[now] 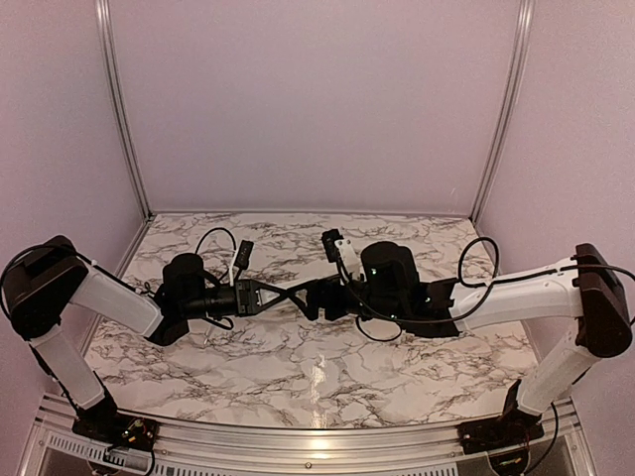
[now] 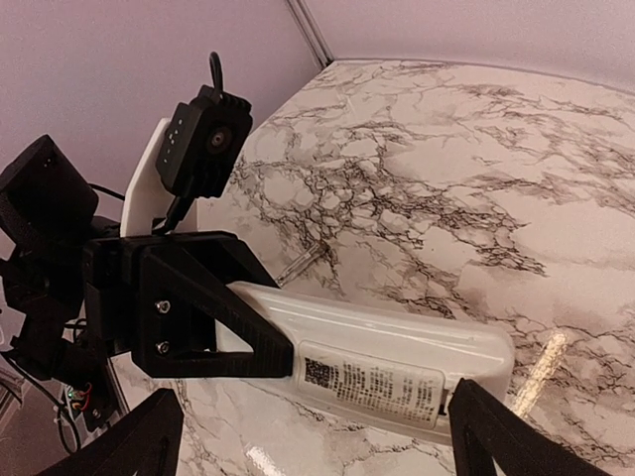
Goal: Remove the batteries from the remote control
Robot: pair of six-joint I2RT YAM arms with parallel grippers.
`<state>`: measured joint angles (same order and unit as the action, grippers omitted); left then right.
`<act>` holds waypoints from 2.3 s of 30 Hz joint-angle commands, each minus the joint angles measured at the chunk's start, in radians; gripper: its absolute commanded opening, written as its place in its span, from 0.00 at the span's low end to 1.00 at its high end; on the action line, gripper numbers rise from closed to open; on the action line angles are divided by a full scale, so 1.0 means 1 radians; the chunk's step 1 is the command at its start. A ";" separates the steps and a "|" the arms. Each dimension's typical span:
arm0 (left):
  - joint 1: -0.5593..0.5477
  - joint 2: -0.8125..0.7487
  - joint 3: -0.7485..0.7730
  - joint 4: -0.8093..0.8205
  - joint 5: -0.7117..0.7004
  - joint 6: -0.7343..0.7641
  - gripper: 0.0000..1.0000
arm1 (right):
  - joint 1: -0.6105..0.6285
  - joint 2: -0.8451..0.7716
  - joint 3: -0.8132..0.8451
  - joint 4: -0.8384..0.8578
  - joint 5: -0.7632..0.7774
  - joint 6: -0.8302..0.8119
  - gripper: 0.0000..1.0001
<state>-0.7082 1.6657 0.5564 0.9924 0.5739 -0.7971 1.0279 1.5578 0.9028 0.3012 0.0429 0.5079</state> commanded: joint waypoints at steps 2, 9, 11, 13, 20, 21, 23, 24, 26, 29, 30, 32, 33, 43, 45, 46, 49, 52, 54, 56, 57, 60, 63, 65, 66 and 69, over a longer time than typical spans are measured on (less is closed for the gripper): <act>-0.011 -0.048 0.004 0.082 0.054 0.012 0.00 | -0.009 0.035 0.025 0.016 0.012 0.021 0.92; -0.017 -0.066 -0.003 0.093 0.056 0.016 0.00 | -0.029 0.052 0.012 0.038 -0.021 0.054 0.91; -0.018 -0.065 -0.004 0.093 0.056 0.019 0.00 | -0.039 0.054 0.001 0.062 -0.032 0.064 0.91; -0.020 -0.066 -0.003 0.092 0.058 0.019 0.00 | -0.042 0.057 0.002 0.054 -0.031 0.067 0.91; -0.028 -0.073 0.003 0.062 0.043 0.043 0.00 | -0.042 0.079 0.055 -0.049 0.043 0.075 0.91; -0.032 -0.076 0.005 0.053 0.039 0.048 0.00 | -0.042 0.086 0.064 -0.063 0.050 0.075 0.91; -0.033 -0.083 0.005 0.033 0.024 0.060 0.00 | -0.042 0.098 0.081 -0.089 0.070 0.072 0.91; -0.035 -0.086 0.005 0.025 0.017 0.066 0.00 | -0.042 0.104 0.087 -0.102 0.078 0.073 0.91; -0.037 -0.096 0.005 0.005 0.003 0.078 0.00 | -0.040 0.111 0.097 -0.120 0.101 0.074 0.91; -0.040 -0.105 0.008 -0.021 -0.012 0.092 0.00 | -0.037 0.123 0.110 -0.133 0.111 0.064 0.91; -0.042 -0.103 0.009 -0.026 -0.015 0.096 0.00 | -0.034 0.127 0.118 -0.140 0.116 0.061 0.91; -0.043 -0.100 0.014 -0.031 -0.016 0.099 0.00 | -0.030 0.138 0.134 -0.148 0.117 0.053 0.91; -0.045 -0.098 0.015 -0.031 -0.014 0.099 0.00 | -0.029 0.143 0.134 -0.135 0.103 0.047 0.91; -0.046 -0.106 0.019 -0.112 -0.118 0.120 0.00 | -0.015 0.033 0.082 -0.096 0.108 0.027 0.91; -0.046 -0.104 0.020 -0.116 -0.128 0.116 0.00 | -0.010 0.011 0.079 -0.107 0.107 0.028 0.91; -0.045 -0.105 0.019 -0.116 -0.133 0.113 0.00 | -0.007 0.005 0.080 -0.115 0.106 0.027 0.91; -0.046 -0.109 0.014 -0.114 -0.145 0.106 0.00 | -0.001 0.001 0.079 -0.111 0.080 0.037 0.91; -0.045 -0.117 0.005 -0.110 -0.164 0.100 0.00 | 0.012 0.004 0.084 -0.114 0.079 0.044 0.91; -0.045 -0.126 -0.002 -0.110 -0.176 0.101 0.00 | 0.019 0.007 0.085 -0.112 0.083 0.047 0.91; -0.046 -0.135 -0.008 -0.110 -0.184 0.101 0.00 | 0.023 0.010 0.084 -0.111 0.082 0.052 0.90; -0.046 -0.137 -0.009 -0.110 -0.185 0.101 0.00 | 0.024 0.012 0.082 -0.105 0.082 0.053 0.90; -0.046 -0.141 -0.009 -0.109 -0.180 0.101 0.00 | 0.026 0.022 0.081 -0.091 0.076 0.053 0.90; -0.046 -0.138 -0.009 -0.106 -0.175 0.099 0.00 | 0.026 0.038 0.089 -0.086 0.077 0.050 0.89; -0.046 -0.136 -0.007 -0.104 -0.169 0.098 0.00 | 0.026 0.045 0.092 -0.077 0.077 0.046 0.89; -0.046 -0.135 -0.007 -0.103 -0.168 0.098 0.00 | 0.026 0.047 0.093 -0.073 0.076 0.045 0.89; -0.046 -0.136 -0.007 -0.104 -0.167 0.099 0.00 | 0.026 0.051 0.101 -0.064 0.074 0.037 0.89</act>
<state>-0.7517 1.5471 0.5484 0.8688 0.3962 -0.6998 1.0454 1.5871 0.9833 0.2165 0.1219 0.5499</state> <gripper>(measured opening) 0.205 0.894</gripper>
